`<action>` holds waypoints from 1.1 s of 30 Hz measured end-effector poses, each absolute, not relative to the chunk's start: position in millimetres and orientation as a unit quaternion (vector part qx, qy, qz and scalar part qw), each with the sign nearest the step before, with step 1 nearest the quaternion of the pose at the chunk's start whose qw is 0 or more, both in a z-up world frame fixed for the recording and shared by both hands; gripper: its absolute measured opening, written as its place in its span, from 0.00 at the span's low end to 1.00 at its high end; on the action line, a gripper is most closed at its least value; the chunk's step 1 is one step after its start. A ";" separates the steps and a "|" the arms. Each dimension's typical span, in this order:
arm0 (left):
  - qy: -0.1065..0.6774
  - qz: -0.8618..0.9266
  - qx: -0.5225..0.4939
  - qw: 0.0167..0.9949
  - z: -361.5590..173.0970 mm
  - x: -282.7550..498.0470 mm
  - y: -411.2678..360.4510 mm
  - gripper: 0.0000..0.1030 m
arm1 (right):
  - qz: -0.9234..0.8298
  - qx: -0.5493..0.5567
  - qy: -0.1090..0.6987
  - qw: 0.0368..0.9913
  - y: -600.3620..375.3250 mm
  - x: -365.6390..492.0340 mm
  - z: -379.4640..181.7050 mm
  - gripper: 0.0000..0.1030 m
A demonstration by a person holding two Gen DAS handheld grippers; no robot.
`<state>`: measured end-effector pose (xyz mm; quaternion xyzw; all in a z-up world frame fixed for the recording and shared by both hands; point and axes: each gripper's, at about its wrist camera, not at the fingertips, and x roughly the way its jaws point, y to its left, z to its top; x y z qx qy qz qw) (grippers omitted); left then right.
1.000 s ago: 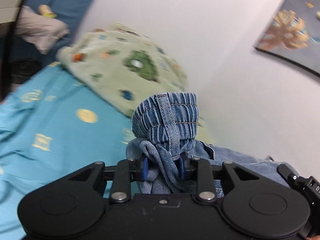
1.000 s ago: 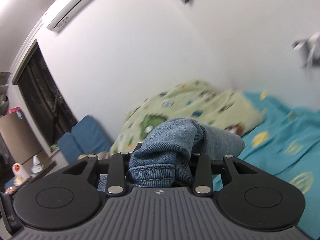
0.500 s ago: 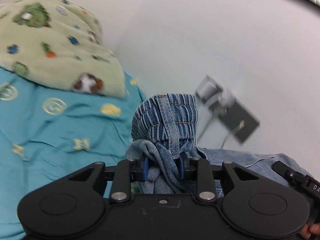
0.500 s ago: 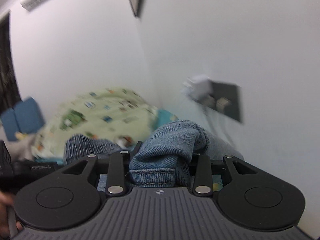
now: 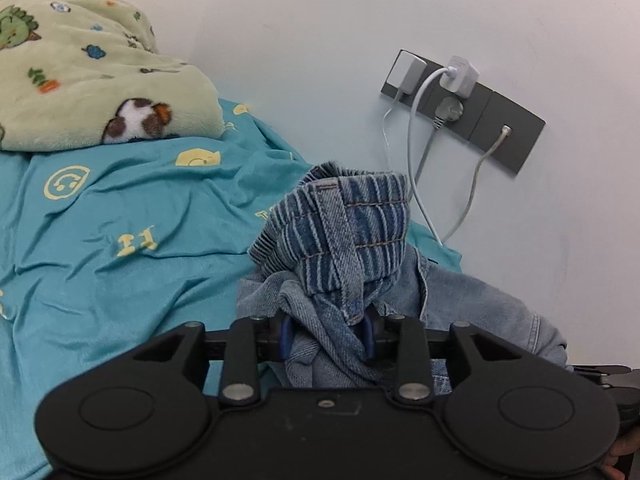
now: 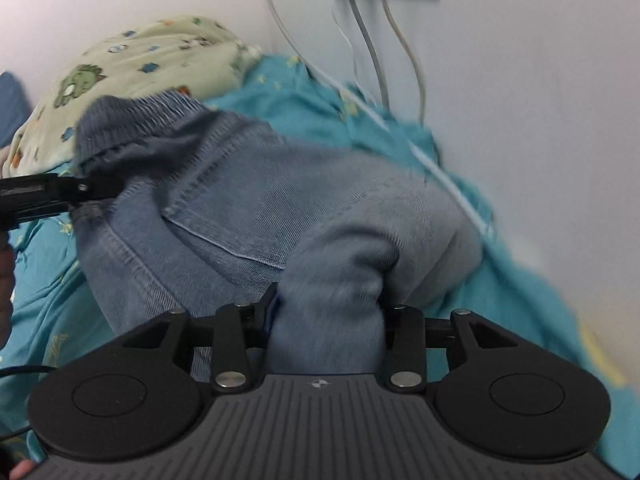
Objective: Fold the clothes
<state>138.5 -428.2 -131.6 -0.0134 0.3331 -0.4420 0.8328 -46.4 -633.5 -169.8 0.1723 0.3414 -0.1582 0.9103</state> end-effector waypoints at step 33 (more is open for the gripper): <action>0.196 -0.316 0.018 0.928 74.6 59.7 -177.3 0.81 | -0.108 0.125 0.203 0.965 -498.3 -65.2 41.4 0.61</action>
